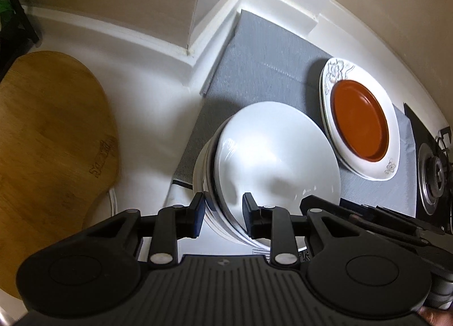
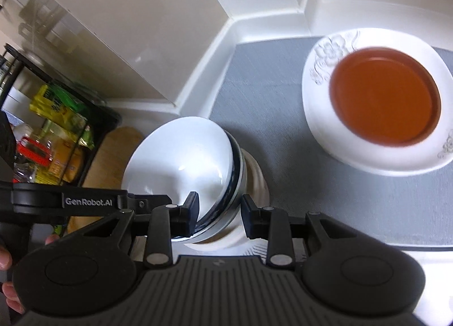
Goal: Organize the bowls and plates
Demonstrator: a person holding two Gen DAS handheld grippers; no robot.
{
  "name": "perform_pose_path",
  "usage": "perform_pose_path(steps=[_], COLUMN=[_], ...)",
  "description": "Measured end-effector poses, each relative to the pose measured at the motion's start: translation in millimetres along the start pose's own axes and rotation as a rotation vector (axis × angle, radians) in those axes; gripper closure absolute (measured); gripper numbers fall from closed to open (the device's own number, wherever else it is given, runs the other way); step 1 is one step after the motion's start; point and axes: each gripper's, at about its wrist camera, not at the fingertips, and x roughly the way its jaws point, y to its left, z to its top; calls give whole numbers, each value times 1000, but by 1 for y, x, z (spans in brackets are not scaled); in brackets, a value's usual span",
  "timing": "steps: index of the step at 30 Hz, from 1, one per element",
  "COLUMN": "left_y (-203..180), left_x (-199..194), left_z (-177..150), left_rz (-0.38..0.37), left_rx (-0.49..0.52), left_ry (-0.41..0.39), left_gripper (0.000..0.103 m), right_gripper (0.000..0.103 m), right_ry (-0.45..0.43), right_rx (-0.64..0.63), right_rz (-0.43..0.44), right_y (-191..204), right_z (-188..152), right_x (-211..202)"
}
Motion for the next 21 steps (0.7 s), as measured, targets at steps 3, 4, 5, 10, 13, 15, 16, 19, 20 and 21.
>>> perform_pose_path(steps=[3,4,5,10,13,15,16,19,20,21], left_y=[1,1,2,10,20,21,21,24,26,29], left_x=[6,6,6,8,4,-6,-12,-19,-16,-12], left_z=[-2,-3,-3,-1,1,3,4,11,14,16], left_rz=[5,2,-4,-54,-100,-73,-65,-71,-74,-87], left_rx=[0,3,8,5,-21,0,16,39,34,23], left_ry=[2,-3,-5,3,-7,-53,-85,-140,-131,-120], left_gripper=[72,72,72,71,71,72,72,71,71,72], right_gripper=[68,68,68,64,57,45,34,22,22,22], right_ry=[8,7,7,20,14,-15,-35,-79,-82,-80], right_rx=[-10,-18,-23,-16,0,10,16,26,33,44], right_rz=[-2,-1,-4,4,36,72,74,25,17,21], right_y=[0,1,2,3,1,0,-1,-3,-3,-5], right_z=[-4,-4,-3,2,5,8,10,16,19,22], right_x=[3,2,2,3,-3,-9,-13,-17,-16,-15])
